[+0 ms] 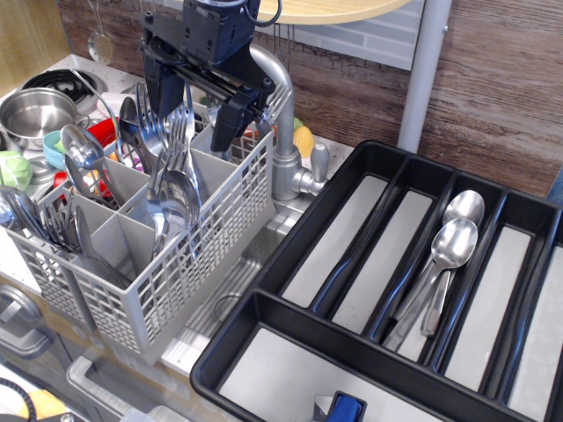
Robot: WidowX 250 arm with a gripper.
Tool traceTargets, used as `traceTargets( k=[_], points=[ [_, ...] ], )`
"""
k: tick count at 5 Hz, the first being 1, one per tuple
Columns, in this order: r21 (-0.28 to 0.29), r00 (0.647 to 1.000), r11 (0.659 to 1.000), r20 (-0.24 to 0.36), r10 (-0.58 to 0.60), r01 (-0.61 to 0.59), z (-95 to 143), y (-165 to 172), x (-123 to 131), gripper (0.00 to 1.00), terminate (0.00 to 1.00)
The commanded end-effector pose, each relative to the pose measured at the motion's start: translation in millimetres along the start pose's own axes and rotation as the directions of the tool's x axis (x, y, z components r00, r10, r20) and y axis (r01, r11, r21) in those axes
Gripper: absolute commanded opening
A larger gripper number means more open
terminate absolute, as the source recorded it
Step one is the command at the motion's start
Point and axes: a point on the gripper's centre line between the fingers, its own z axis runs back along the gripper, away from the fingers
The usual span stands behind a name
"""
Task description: Put big spoon from basket to tray
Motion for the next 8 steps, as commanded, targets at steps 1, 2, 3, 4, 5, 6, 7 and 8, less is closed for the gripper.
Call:
traceTargets(
  k=[1, 2, 3, 4, 5, 6, 7, 8],
  points=[
    [0.000, 1.000, 1.000, 0.000, 0.000, 0.000, 0.0, 0.0, 0.0, 1.00, 0.00],
    [0.108, 0.979, 0.975, 0.077, 0.188, -0.196, 13.0, -5.1, 0.0, 1.00, 0.00],
    [0.185, 0.925, 0.911, 0.168, 0.340, -0.369, 25.7, -13.1, -3.3, 1.00, 0.00],
    [0.190, 0.828, 0.821, 0.302, 0.473, -0.538, 24.2, -21.3, -8.6, 1.00, 0.00],
    [0.086, 0.701, 0.730, 0.375, 0.606, -0.678, 8.9, -26.6, -7.1, 1.00, 0.00],
    [-0.004, 0.654, 0.697, 0.339, 0.676, -0.717, -4.3, -27.0, -7.3, 1.00, 0.00],
    [-0.051, 0.639, 0.694, 0.345, 0.687, -0.718, -22.3, -32.6, -9.1, 1.00, 0.00],
    [-0.062, 0.649, 0.706, 0.343, 0.679, -0.706, -35.9, -30.4, -13.5, 1.00, 0.00]
  ],
)
